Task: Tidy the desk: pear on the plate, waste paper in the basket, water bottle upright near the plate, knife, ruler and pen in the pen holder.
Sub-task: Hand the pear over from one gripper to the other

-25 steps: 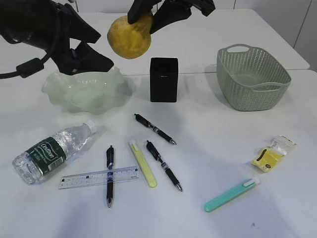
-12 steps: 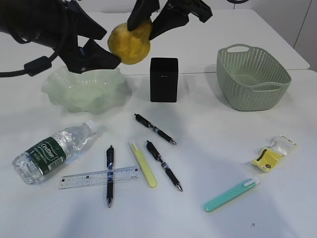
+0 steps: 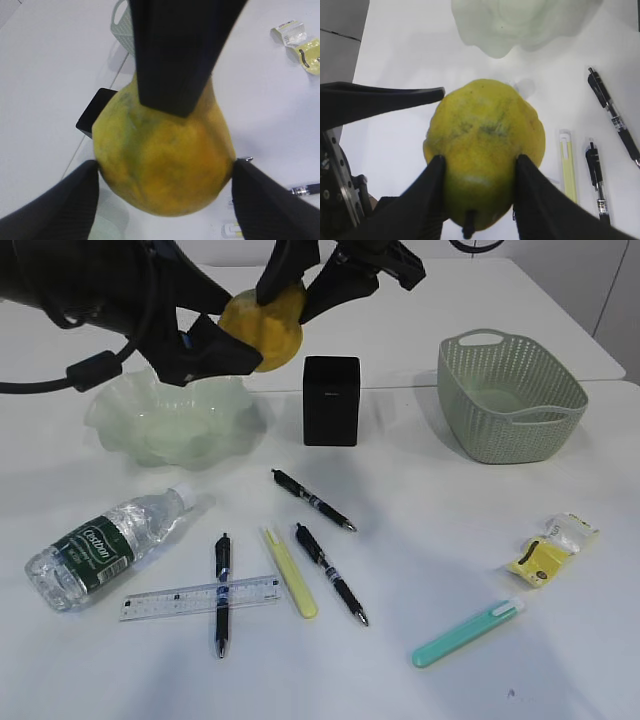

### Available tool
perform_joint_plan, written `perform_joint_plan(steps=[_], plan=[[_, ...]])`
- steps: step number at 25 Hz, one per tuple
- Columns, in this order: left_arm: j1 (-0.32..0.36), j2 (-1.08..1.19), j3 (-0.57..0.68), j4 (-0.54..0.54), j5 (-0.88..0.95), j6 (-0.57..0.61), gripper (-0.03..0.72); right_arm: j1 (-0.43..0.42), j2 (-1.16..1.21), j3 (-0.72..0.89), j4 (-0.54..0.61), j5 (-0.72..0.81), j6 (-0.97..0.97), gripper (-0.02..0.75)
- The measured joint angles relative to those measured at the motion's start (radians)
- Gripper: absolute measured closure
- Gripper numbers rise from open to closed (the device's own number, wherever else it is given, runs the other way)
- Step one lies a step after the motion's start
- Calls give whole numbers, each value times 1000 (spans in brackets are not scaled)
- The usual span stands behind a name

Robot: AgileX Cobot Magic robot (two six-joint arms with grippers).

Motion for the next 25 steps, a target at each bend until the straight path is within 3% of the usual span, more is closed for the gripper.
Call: perform_joint_plan(steps=[9,25], plan=[[0,0,0,-148,-7,2,129,0,0,-1,4,-3,0,424],[0,0,0,-153,19,2,103,0,0,-1,19,14,0,425]])
